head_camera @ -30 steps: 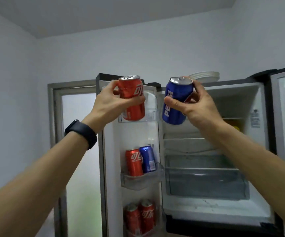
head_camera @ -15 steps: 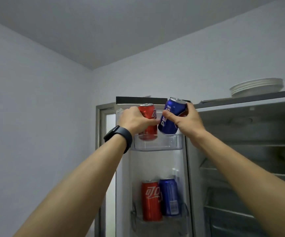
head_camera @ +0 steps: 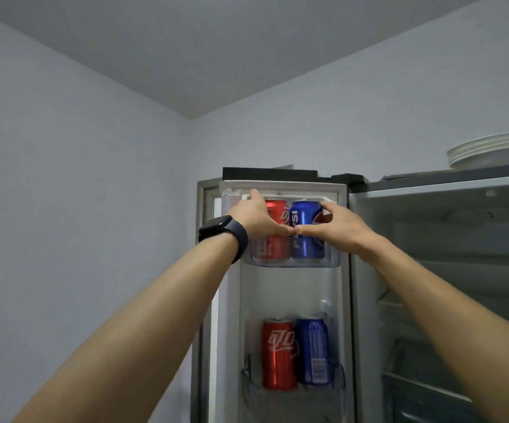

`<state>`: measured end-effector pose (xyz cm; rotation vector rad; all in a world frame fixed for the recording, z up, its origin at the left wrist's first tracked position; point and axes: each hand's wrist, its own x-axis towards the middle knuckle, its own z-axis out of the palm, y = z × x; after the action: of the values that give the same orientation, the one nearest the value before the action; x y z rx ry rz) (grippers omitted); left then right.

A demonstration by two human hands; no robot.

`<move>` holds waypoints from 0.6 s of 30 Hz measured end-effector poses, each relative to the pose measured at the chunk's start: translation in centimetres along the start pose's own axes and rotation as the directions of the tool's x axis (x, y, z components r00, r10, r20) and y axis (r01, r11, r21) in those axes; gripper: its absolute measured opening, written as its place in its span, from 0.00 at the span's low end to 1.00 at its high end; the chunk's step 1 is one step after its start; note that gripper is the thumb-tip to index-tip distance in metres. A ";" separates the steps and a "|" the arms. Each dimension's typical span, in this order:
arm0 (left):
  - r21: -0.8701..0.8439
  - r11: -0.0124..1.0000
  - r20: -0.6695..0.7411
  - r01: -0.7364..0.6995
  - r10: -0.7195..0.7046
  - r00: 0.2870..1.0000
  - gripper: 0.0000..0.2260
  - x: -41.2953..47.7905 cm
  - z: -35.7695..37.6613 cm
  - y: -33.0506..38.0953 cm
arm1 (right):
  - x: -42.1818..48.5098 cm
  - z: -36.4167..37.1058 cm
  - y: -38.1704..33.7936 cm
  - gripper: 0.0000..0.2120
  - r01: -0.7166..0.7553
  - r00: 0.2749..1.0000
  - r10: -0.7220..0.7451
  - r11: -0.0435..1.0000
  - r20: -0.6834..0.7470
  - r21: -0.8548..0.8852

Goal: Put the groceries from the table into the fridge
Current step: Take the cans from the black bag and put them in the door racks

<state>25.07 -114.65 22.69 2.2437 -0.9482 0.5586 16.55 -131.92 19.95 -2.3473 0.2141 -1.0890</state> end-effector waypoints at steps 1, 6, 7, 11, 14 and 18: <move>-0.039 0.999 0.040 0.000 0.001 0.999 0.44 0.1 -0.3 -0.1 | -0.1 0.0 0.2 0.31 -0.016 1.000 0.016 1.000 0.005 -0.013; -0.030 0.998 0.140 -0.053 0.057 0.989 0.38 1.0 -0.8 -0.5 | -0.3 0.2 0.5 0.38 -0.080 0.997 0.080 0.997 0.004 0.000; -0.021 0.998 0.126 -0.062 0.065 0.990 0.36 1.1 -0.6 -0.5 | -0.2 0.3 0.5 0.38 -0.091 0.996 0.091 0.996 0.007 -0.007; 0.072 0.993 0.041 -0.096 0.093 0.995 0.33 1.2 0.3 -0.5 | 0.1 0.7 0.5 0.36 -0.123 0.992 0.122 0.989 -0.017 -0.080; 0.149 0.983 0.010 -0.103 0.103 0.995 0.33 1.3 0.5 -0.4 | 0.0 1.1 0.4 0.39 -0.142 0.989 0.138 0.986 -0.050 -0.083; 0.254 0.963 -0.008 -0.087 0.092 0.996 0.33 1.2 0.3 0.3 | -0.5 1.2 0.5 0.40 -0.169 0.985 0.167 0.985 -0.042 -0.042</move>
<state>25.66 -115.60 23.31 2.4241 -1.0209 0.7799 17.11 -131.68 18.69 -2.3015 0.4472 -1.0572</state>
